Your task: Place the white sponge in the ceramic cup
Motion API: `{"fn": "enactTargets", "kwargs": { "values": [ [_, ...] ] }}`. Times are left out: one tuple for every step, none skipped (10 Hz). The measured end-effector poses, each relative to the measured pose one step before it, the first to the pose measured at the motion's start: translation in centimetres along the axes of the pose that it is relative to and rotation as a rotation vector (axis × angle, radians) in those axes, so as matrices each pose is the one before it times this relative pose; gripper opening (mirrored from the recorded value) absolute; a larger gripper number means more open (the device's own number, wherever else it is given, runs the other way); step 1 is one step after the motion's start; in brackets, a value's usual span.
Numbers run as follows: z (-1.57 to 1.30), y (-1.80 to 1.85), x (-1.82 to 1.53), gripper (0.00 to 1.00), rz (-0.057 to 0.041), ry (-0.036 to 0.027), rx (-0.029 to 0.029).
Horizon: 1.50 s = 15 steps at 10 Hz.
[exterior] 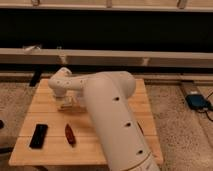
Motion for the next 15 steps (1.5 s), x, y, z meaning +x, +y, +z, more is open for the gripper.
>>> {"fn": "enactTargets", "kwargs": {
  "values": [
    [0.298,0.178,-0.033,0.76,-0.00592,0.00302,-0.01558],
    [0.241,0.167,-0.012,0.76,-0.00401,0.00298,-0.01117],
    [0.187,0.072,-0.040,0.76,-0.00230,0.00100,-0.00978],
    [0.098,-0.004,0.187,0.76,0.00134,0.00170,-0.00646],
    [0.073,0.069,0.063,0.76,0.00052,0.00192,-0.00556],
    [0.010,0.064,0.028,0.76,-0.00066,0.00141,-0.00140],
    [-0.074,0.085,0.054,0.76,-0.00222,0.00229,-0.00147],
    [-0.057,0.069,-0.065,0.76,-0.00241,0.00158,-0.00097],
    [0.008,0.013,-0.027,0.76,-0.00081,0.00036,-0.00011],
    [-0.003,-0.007,0.030,0.76,0.00065,0.00004,0.00010],
    [0.007,-0.014,0.039,0.76,0.00004,0.00078,0.00020],
    [-0.010,-0.026,-0.030,0.76,-0.00019,-0.00033,0.00039],
    [-0.178,-0.234,0.281,0.76,0.00260,-0.00080,-0.00822],
    [-0.618,-0.938,0.550,0.76,0.01707,-0.01572,-0.00622],
    [-0.437,-0.893,0.643,0.76,0.03069,-0.02742,-0.00658]
  ]
}}
